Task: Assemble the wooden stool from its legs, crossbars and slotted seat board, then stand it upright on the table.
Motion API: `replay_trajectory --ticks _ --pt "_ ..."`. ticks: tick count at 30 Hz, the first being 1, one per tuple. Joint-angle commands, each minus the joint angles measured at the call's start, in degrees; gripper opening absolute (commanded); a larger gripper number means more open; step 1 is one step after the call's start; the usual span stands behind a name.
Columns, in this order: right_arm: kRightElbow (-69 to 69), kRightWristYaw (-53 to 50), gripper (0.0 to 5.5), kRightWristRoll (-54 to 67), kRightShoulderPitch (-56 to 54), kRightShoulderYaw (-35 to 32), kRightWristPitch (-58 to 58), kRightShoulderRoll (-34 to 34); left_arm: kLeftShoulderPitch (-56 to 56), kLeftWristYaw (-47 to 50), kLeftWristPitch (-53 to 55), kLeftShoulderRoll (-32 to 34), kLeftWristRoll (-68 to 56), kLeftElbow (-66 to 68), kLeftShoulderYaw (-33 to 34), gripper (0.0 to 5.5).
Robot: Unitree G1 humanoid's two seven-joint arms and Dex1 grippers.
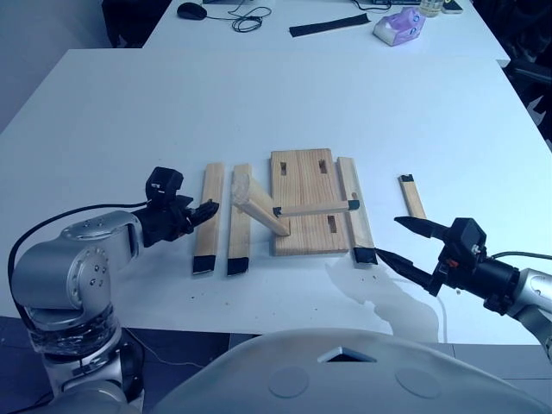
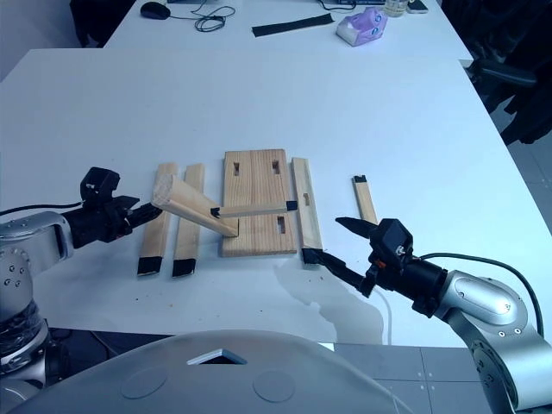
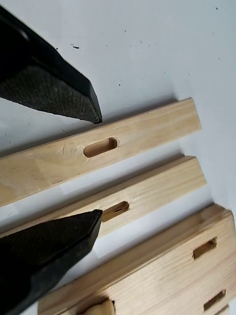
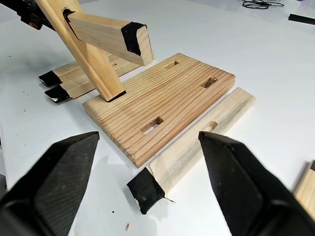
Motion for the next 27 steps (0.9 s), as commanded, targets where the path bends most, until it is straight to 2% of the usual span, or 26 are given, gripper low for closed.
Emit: replay_trajectory --ticks 1,7,15,22,27 --pt "-0.4 0.6 3.72 1.3 -0.5 -0.8 1.0 -1.1 2.4 1.4 0.5 0.1 0.4 -0.2 -0.4 3.26" --pt "-0.1 0.6 3.72 1.8 -1.5 -0.2 1.2 -1.7 6.3 0.8 -0.3 2.0 0.3 0.9 -2.3 3.26" --pt "0.4 0.8 3.72 2.1 -2.5 0.4 1.4 -2.4 8.7 1.5 -1.9 0.8 0.7 3.1 -5.0 3.26" --pt "0.7 0.7 3.72 1.8 -2.7 0.7 1.4 -2.1 10.5 2.7 -5.2 3.7 2.6 7.5 -8.0 3.26" --pt "0.7 0.3 3.72 1.6 -3.0 1.0 1.3 -1.9 12.4 1.6 -9.4 3.4 2.2 9.2 -8.5 2.53"
